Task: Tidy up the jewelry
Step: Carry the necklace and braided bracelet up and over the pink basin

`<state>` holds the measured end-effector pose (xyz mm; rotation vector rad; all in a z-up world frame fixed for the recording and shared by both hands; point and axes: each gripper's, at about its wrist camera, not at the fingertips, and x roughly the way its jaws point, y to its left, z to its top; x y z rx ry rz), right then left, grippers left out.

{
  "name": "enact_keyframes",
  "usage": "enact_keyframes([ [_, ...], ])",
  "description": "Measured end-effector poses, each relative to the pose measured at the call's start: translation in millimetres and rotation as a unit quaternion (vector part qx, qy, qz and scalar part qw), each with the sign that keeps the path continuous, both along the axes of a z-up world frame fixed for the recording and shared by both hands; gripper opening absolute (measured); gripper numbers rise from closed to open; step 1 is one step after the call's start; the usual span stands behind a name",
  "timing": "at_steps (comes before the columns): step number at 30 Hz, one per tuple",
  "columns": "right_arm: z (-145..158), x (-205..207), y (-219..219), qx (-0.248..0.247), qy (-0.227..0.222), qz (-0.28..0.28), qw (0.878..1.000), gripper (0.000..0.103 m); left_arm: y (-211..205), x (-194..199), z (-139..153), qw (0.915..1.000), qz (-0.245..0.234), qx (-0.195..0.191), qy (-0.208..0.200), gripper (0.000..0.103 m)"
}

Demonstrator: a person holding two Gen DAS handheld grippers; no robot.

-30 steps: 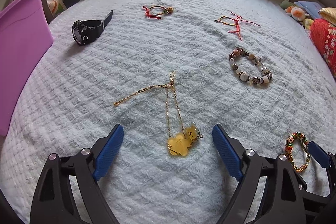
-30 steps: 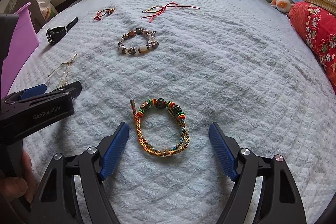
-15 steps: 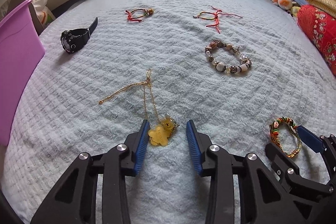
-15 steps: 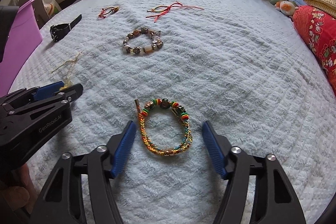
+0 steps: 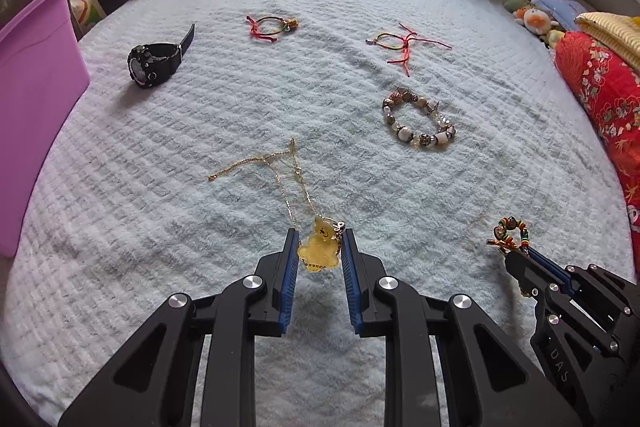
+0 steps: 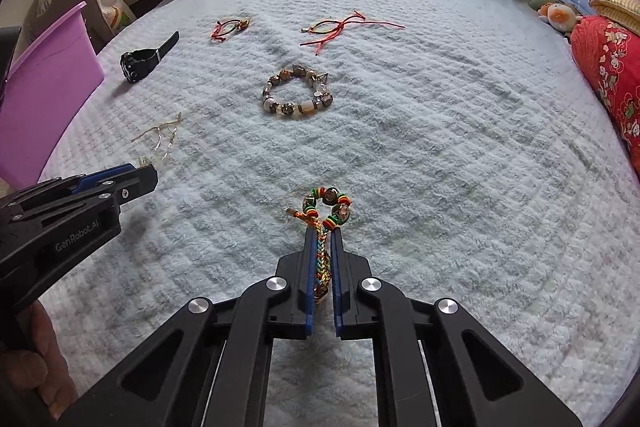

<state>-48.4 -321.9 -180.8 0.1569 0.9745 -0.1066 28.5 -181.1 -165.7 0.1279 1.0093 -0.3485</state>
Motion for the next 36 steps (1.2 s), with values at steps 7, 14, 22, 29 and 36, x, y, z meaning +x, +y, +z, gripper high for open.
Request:
enact_keyframes([
  [7, 34.8, -11.3, -5.8, 0.021, 0.014, 0.003, 1.000, 0.007, 8.2, -10.4, 42.9, 1.0000, -0.001, -0.003, 0.009, 0.021],
  [14, 87.7, -17.8, -7.1, 0.033, 0.016, 0.024, 0.999, 0.007, 20.2, -13.7, 101.6, 0.9997, 0.018, -0.016, 0.009, 0.021],
  [22, 163.1, -16.6, -0.7, 0.042, 0.004, 0.061, 0.997, 0.007, 43.6, -15.6, 185.1, 0.9980, 0.055, -0.031, -0.002, 0.021],
  [29, 231.2, 0.9, 26.6, 0.062, -0.017, 0.122, 0.990, 0.007, 91.2, -9.7, 263.9, 0.9911, 0.119, -0.057, -0.012, 0.021],
  [36, 296.0, 41.7, 85.5, 0.077, -0.056, 0.194, 0.976, 0.007, 164.0, 5.9, 331.4, 0.9836, 0.168, -0.039, -0.054, 0.021],
])
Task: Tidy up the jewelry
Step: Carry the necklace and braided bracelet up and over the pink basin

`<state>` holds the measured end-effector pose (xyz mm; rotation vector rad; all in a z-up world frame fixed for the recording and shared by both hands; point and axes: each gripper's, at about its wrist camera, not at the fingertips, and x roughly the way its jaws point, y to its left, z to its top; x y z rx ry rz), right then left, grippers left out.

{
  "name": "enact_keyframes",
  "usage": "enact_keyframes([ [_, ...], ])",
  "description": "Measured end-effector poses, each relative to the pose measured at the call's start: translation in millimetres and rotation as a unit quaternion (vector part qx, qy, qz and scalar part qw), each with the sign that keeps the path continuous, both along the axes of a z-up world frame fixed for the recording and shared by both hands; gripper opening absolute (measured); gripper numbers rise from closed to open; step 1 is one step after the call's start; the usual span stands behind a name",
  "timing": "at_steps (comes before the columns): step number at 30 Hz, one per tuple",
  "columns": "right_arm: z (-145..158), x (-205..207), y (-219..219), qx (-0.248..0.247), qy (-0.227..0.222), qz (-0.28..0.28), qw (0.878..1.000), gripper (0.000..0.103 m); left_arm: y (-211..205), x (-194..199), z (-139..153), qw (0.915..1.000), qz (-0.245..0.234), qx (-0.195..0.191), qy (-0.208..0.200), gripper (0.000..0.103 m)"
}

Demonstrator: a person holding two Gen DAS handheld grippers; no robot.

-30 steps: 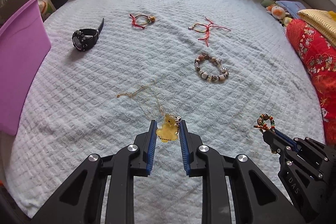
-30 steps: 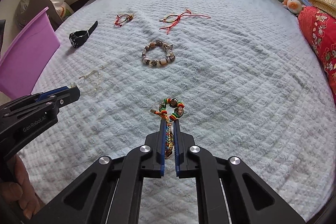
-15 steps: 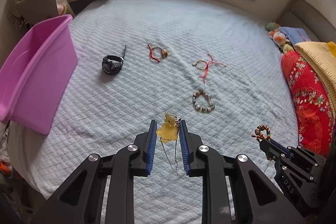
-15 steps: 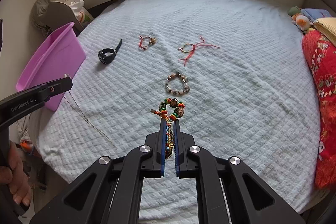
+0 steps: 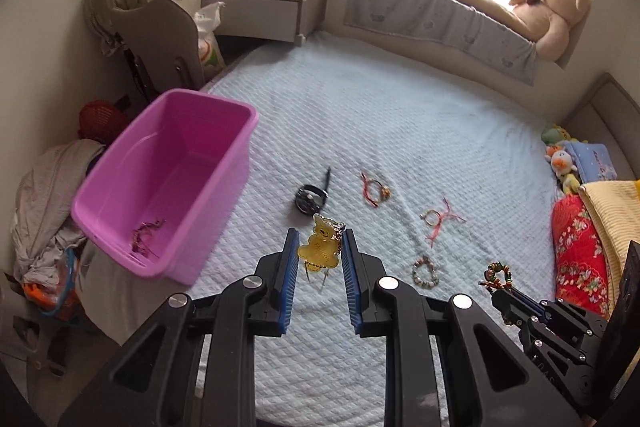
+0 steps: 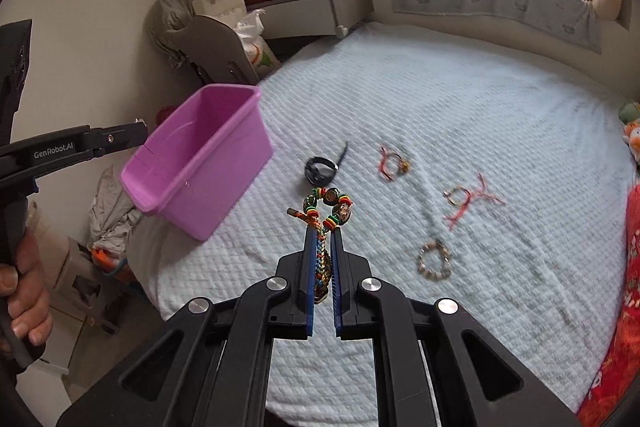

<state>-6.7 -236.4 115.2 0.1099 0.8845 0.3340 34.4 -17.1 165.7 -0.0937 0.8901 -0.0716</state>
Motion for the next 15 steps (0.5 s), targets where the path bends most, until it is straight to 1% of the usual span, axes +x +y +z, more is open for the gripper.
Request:
enact_keyframes([
  [4, 22.4, 30.3, 38.8, 0.031, -0.008, 0.013, 0.999, 0.007, 47.8, 15.1, 23.9, 0.9995, 0.022, 0.012, -0.019, 0.022],
  [7, 33.7, 53.3, 77.1, 0.037, -0.016, 0.022, 0.999, 0.007, 85.3, 30.0, 31.1, 0.9991, 0.025, 0.020, -0.027, 0.022],
  [10, 40.6, 76.1, 121.2, 0.027, -0.025, 0.029, 0.999, 0.007, 121.8, 50.4, 30.0, 0.9992, 0.016, 0.022, -0.030, 0.022],
  [13, 40.8, 99.5, 164.8, 0.032, -0.014, 0.025, 0.999, 0.007, 155.1, 71.7, 21.2, 0.9995, 0.001, 0.022, -0.022, 0.022],
  [15, 37.8, 116.5, 195.8, 0.025, -0.008, 0.027, 0.999, 0.007, 175.1, 84.9, 14.4, 0.9992, -0.009, 0.032, -0.023, 0.022],
])
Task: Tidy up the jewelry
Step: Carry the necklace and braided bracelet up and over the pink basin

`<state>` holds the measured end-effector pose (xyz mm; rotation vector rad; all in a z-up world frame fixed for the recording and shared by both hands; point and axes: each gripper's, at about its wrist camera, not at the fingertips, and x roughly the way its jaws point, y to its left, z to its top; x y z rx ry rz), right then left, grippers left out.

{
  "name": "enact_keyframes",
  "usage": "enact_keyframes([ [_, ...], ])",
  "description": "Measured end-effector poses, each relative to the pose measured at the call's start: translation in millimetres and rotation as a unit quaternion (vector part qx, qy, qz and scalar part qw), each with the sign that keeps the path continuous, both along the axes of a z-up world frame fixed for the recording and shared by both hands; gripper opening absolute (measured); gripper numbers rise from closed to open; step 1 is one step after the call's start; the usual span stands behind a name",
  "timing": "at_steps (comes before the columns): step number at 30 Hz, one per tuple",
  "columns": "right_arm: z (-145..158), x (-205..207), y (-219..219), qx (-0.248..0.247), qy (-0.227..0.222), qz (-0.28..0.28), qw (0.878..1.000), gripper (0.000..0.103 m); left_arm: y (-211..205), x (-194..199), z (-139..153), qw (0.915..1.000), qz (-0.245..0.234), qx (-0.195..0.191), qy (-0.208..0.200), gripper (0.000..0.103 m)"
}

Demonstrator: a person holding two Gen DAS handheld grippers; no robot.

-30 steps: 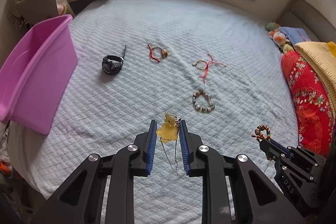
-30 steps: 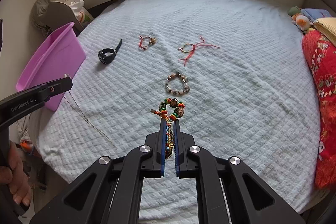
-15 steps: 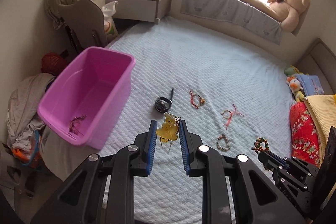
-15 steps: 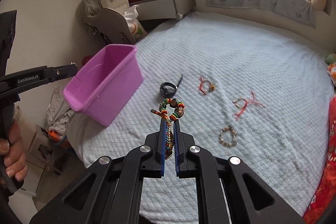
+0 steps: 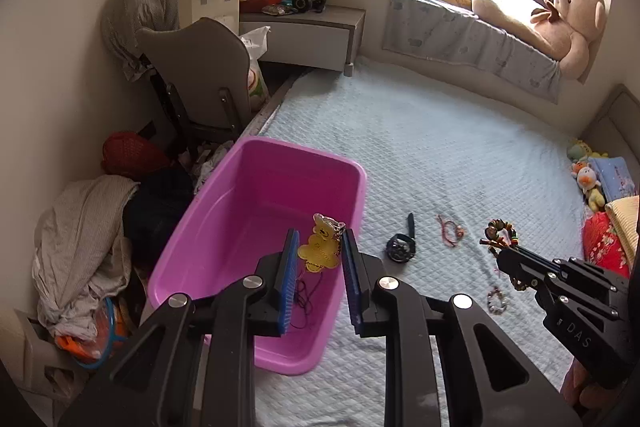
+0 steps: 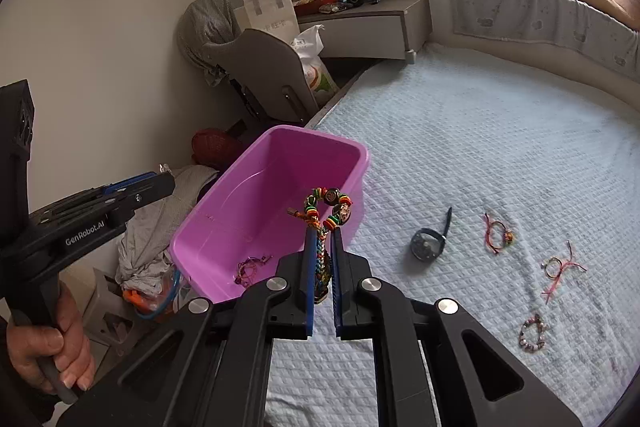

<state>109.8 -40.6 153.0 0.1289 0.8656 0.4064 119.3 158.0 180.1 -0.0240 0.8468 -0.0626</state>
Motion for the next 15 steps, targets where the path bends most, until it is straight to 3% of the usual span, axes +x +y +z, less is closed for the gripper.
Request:
enact_keyframes([
  [7, -23.9, 51.9, 83.6, -0.004, 0.045, 0.004, 0.999, 0.007, 55.9, 42.8, -39.8, 0.9987, -0.015, 0.004, 0.048, 0.022],
  [15, -70.3, 98.5, 140.4, -0.038, 0.124, 0.037, 0.991, 0.007, 84.6, 69.4, -81.1, 0.9956, 0.014, -0.015, 0.091, 0.022],
])
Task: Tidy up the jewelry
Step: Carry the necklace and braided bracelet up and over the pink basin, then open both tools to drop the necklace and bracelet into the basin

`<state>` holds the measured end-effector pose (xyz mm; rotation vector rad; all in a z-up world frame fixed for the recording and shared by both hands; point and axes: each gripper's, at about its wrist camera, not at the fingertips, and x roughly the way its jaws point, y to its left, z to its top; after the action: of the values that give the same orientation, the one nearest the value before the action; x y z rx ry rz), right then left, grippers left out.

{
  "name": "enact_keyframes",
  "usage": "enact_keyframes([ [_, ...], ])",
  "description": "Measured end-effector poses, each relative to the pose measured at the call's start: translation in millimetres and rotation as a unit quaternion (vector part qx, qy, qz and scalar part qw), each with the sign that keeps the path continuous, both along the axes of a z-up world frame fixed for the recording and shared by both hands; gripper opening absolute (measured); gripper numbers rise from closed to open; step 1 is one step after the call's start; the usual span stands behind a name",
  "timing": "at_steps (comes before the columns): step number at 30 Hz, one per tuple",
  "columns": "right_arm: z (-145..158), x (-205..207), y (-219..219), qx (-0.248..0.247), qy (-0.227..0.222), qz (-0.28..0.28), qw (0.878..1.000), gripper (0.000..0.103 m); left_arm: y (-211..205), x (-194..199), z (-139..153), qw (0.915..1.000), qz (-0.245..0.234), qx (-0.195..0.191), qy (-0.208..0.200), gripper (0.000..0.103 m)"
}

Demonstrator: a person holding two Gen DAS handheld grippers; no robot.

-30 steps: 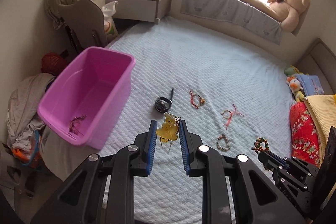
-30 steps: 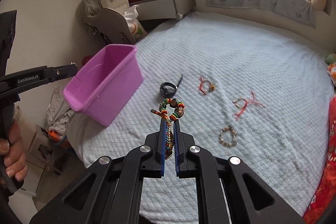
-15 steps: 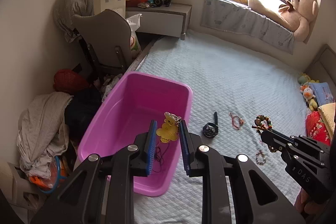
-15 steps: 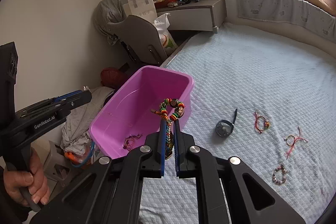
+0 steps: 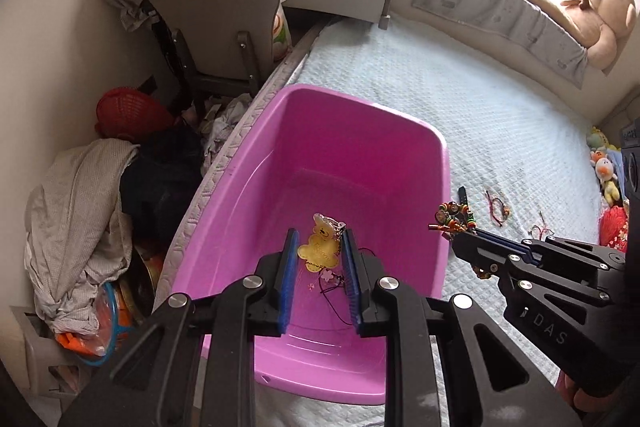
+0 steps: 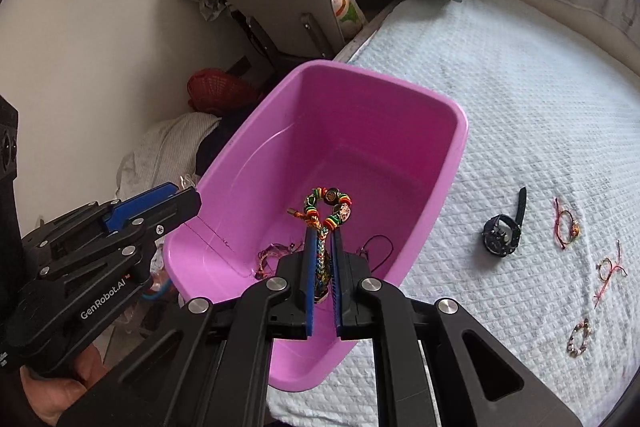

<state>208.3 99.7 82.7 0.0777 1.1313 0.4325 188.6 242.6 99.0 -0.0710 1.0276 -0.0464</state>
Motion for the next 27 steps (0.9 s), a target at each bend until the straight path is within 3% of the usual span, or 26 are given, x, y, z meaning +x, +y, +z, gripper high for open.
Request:
enact_keyframes([
  [10, -28.2, 21.4, 26.5, -0.046, 0.028, 0.018, 0.998, 0.007, 20.5, 15.7, -36.6, 0.9986, 0.022, 0.006, 0.048, 0.024],
  [12, -31.3, 25.1, 29.1, -0.050, 0.030, 0.021, 0.998, 0.012, 24.0, 16.6, -39.7, 0.9981, 0.026, 0.011, 0.054, 0.037],
  [13, -32.4, 26.3, 30.2, -0.053, 0.030, 0.022, 0.998, 0.015, 26.2, 17.0, -39.6, 0.9981, 0.030, 0.011, 0.053, 0.049],
  [15, -33.1, 28.5, 31.8, -0.057, 0.027, 0.023, 0.998, 0.032, 32.3, 16.5, -38.6, 0.9982, 0.038, 0.013, 0.045, 0.059],
  [17, -32.4, 30.3, 31.7, -0.062, 0.024, 0.022, 0.998, 0.045, 36.8, 17.3, -38.6, 0.9976, 0.047, 0.017, 0.048, 0.075],
  [18, -31.3, 31.2, 31.1, -0.064, 0.022, 0.020, 0.998, 0.051, 39.5, 18.3, -38.4, 0.9973, 0.052, 0.017, 0.049, 0.077],
  [27, -13.2, 30.9, 25.0, -0.069, 0.014, 0.009, 0.997, 0.059, 55.1, 14.7, -25.8, 0.9959, 0.076, 0.001, 0.049, 0.085],
])
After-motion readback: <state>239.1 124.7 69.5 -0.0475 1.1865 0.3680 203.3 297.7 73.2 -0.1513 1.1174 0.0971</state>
